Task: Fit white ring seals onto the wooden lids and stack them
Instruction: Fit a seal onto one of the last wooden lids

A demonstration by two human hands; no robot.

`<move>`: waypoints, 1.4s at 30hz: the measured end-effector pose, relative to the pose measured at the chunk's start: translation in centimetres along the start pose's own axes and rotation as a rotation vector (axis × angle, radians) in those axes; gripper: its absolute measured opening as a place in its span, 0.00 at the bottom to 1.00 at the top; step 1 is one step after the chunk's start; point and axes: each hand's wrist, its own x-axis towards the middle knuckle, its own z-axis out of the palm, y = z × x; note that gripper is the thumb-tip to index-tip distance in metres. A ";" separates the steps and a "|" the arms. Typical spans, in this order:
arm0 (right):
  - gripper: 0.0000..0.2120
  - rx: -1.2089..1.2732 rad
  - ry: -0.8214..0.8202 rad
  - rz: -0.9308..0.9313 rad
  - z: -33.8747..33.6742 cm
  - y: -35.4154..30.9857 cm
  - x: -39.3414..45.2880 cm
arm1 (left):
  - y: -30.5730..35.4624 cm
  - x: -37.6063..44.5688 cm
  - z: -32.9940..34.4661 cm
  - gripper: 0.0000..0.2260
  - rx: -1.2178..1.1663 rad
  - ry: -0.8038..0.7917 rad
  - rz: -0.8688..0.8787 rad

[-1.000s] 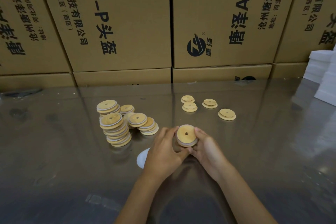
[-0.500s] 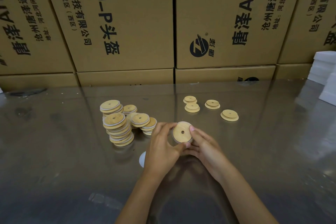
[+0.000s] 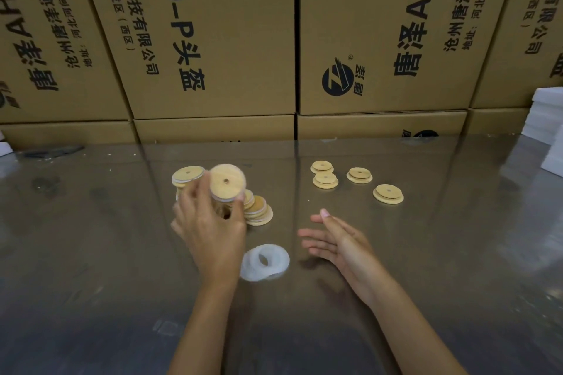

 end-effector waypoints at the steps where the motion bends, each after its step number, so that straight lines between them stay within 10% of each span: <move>1: 0.16 0.000 0.000 -0.001 0.0 0.0 0.0 | -0.6 0.4 -0.2 0.28 0.014 0.021 -0.020; 17: 0.14 0.003 0.012 0.005 -0.1 0.1 0.1 | -3.5 1.8 -1.0 0.19 -0.086 0.047 -0.218; 26: 0.14 -0.001 0.017 0.004 -0.1 0.1 0.1 | -1.2 0.5 -0.2 0.03 0.015 -0.012 0.119; 42: 0.07 0.140 0.152 -0.037 -0.5 0.1 0.7 | 2.4 -6.0 2.5 0.11 -0.030 -0.720 0.473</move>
